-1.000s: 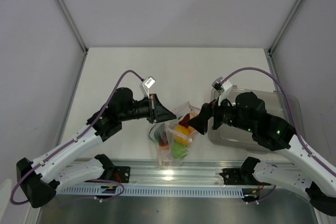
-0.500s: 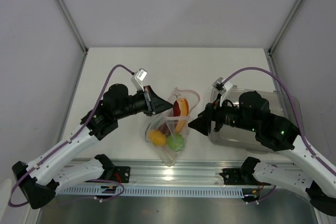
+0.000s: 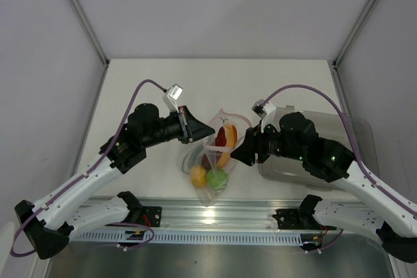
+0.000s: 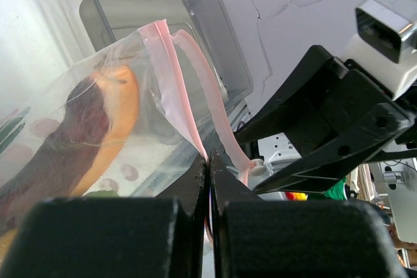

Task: Place the food in the zip-top bag and seal the zipper
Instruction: Zip the zipper food storage bag at the center of the board.

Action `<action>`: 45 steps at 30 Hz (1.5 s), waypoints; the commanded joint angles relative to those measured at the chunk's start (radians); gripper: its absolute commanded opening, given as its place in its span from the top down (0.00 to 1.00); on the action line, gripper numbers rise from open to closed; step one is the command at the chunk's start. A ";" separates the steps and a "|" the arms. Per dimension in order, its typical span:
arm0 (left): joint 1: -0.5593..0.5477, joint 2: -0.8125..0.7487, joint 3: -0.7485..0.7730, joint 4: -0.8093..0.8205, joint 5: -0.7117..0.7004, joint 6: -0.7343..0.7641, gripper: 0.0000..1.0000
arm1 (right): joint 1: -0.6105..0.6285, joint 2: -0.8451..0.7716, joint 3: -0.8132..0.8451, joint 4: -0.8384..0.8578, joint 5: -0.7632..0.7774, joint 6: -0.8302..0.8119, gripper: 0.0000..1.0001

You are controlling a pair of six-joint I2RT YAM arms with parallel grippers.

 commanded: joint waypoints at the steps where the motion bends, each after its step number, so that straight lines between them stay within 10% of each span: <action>1: 0.006 -0.003 0.045 0.053 0.021 -0.023 0.99 | 0.009 -0.002 -0.012 0.049 0.017 -0.005 0.46; 24: 0.005 -0.055 0.019 0.001 -0.028 0.009 0.98 | 0.029 0.056 0.038 0.049 0.026 -0.034 1.00; 39: 0.006 -0.190 0.137 -0.265 -0.293 0.278 0.38 | 0.029 0.122 0.330 -0.225 -0.040 -0.258 1.00; 45: 0.006 -0.242 0.148 -0.155 -0.090 0.448 0.30 | 0.023 0.114 0.361 -0.298 -0.049 -0.312 1.00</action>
